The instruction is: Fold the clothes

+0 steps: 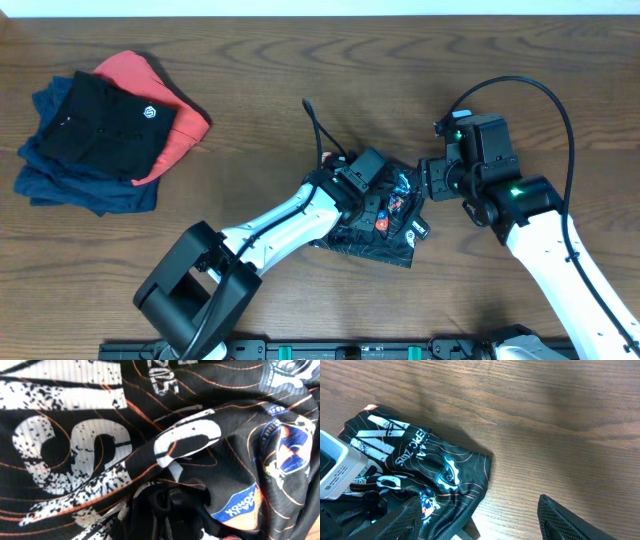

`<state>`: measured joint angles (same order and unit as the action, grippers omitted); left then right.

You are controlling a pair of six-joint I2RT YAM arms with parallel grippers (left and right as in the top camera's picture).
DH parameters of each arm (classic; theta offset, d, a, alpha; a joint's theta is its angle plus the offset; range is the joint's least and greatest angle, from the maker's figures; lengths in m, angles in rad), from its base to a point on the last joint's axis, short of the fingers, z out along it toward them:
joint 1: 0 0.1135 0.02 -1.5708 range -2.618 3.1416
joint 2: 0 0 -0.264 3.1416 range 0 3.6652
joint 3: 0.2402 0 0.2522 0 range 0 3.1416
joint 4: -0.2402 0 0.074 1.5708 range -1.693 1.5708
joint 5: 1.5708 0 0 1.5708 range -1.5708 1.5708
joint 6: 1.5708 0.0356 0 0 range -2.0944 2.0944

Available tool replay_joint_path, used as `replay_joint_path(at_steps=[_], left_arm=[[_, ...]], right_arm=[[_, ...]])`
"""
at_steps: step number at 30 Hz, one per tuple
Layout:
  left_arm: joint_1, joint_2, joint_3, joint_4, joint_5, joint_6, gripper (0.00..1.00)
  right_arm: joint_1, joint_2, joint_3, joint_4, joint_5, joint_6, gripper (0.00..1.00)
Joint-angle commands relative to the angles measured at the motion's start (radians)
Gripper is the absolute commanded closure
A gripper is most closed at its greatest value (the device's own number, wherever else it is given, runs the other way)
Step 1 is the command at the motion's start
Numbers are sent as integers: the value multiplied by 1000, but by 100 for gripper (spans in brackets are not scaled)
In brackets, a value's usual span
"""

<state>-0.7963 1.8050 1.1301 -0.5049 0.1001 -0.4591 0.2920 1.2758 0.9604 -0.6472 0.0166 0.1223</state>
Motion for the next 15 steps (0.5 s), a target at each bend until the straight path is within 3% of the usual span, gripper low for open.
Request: replay_joint_path(at_steps=[1,8,10,15], left_arm=[[-2,8,-6,-9,8,-10,94],[-2,41,-14,-10,8,-27,93],[-2,58,-14,-9,8,-36,92],[-2,111,-14,16,8,-36,73]], right_arm=[[-12,-15,14,-2,5,4,28],[-12,-13,9,-131,-134,23,29],[-12,-11,-1,-171,-202,47,35],[-12,11,-32,-202,-306,58,38]])
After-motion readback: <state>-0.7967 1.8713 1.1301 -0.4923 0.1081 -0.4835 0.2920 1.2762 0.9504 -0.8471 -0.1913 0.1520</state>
